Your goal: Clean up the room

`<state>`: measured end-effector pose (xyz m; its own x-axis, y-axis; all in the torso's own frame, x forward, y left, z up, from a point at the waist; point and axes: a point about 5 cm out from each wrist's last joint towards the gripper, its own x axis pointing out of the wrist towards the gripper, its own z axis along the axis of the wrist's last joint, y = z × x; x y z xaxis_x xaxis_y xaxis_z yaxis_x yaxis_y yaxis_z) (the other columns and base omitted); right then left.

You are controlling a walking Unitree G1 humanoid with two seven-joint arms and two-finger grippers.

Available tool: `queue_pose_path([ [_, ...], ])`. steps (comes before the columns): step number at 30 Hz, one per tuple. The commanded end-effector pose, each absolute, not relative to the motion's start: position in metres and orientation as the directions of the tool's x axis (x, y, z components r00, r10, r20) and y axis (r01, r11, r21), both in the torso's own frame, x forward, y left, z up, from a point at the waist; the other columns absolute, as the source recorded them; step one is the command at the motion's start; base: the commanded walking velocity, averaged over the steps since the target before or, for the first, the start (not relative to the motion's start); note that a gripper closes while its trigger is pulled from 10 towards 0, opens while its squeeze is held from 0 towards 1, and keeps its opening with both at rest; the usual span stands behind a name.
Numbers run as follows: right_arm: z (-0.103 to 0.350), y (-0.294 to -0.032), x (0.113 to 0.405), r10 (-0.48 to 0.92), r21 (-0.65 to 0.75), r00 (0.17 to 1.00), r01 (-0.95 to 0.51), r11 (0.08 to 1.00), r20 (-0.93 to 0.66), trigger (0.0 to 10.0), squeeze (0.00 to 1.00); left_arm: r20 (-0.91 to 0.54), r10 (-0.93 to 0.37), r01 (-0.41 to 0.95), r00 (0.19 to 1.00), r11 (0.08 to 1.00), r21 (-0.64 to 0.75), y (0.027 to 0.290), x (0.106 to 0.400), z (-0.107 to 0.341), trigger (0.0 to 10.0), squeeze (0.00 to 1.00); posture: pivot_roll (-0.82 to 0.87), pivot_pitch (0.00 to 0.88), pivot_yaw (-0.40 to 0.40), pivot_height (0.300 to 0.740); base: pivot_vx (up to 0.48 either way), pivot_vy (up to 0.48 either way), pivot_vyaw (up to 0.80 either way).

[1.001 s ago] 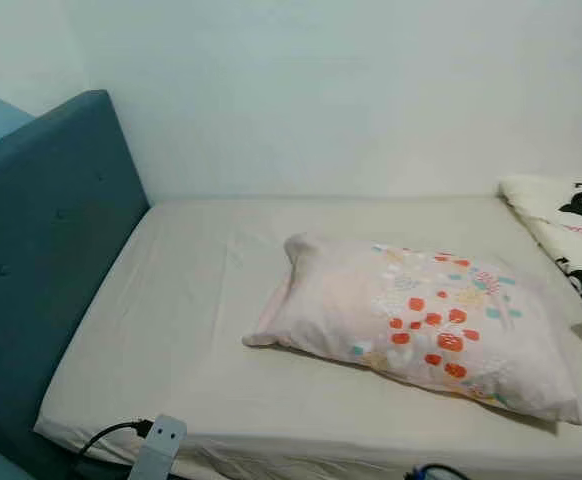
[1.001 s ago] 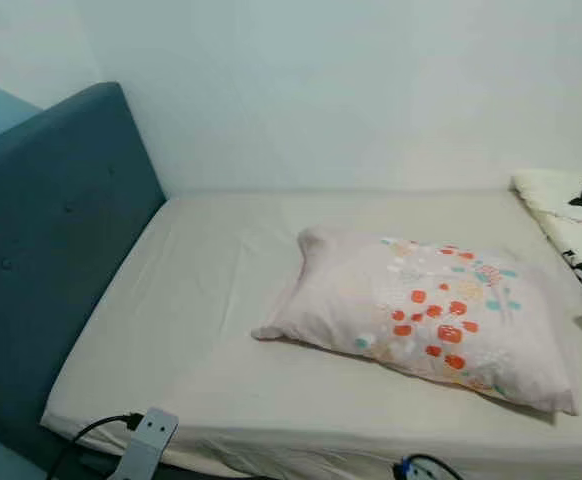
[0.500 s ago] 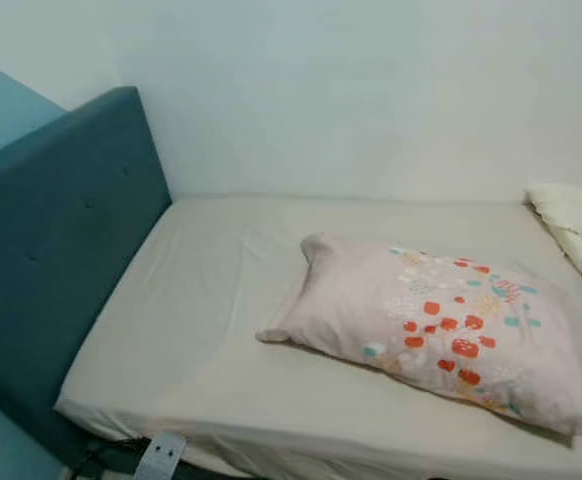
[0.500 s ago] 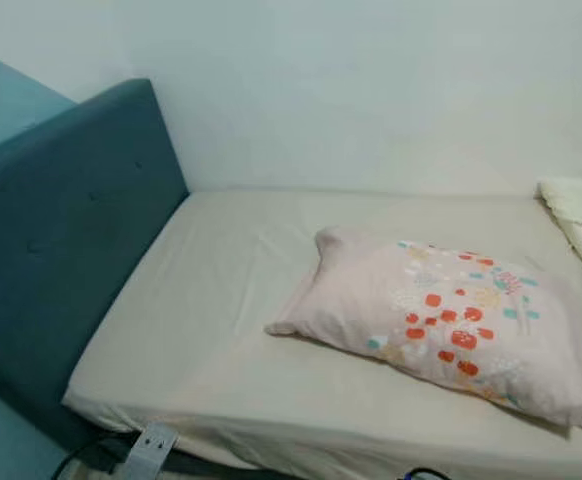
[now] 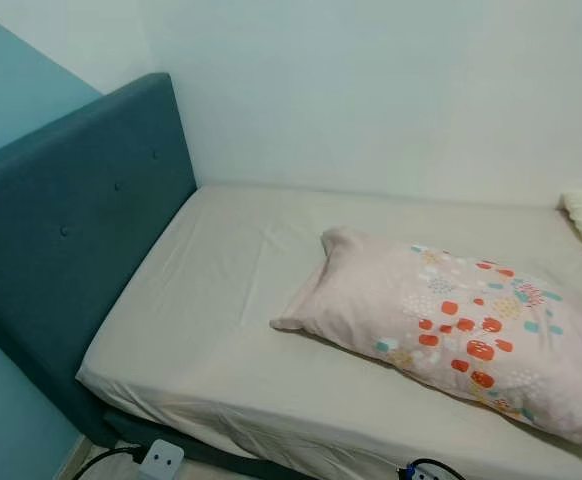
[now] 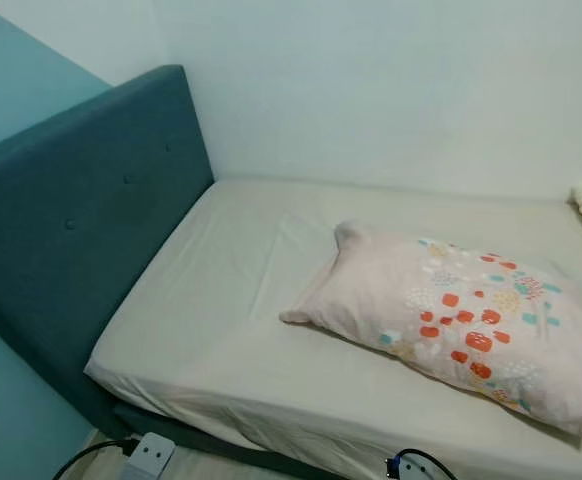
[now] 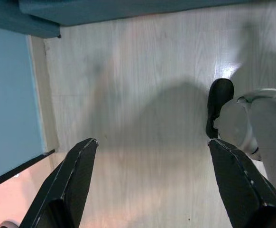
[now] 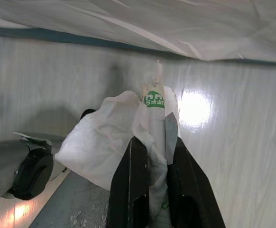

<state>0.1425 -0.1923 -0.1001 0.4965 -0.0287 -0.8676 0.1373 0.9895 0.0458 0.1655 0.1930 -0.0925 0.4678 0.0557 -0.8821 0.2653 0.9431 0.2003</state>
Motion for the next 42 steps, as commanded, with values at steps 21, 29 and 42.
queue_pose_path([
  [21,-0.077,-0.217,0.182,0.017,0.116,0.647,0.111,0.987,-0.762,10.0,0.0,-0.889,0.064,0.302,0.454,0.927,0.221,0.204,0.157,-0.094,10.0,0.0,0.03,0.0,0.024,0.74,0.0,0.0,0.51],
  [29,-0.059,-0.206,0.216,0.101,0.138,0.724,-0.008,0.99,-0.683,10.0,0.0,-0.889,0.076,0.301,0.452,0.925,0.232,0.217,0.157,-0.091,10.0,0.0,0.03,0.0,0.023,0.74,0.0,0.0,0.51],
  [42,-0.065,-0.204,0.205,0.116,0.158,0.699,-0.004,0.987,-0.706,10.0,0.0,-0.892,0.057,0.297,0.448,0.932,0.208,0.203,0.164,-0.092,10.0,0.0,0.03,0.0,0.023,0.74,-0.239,0.0,0.51],
])
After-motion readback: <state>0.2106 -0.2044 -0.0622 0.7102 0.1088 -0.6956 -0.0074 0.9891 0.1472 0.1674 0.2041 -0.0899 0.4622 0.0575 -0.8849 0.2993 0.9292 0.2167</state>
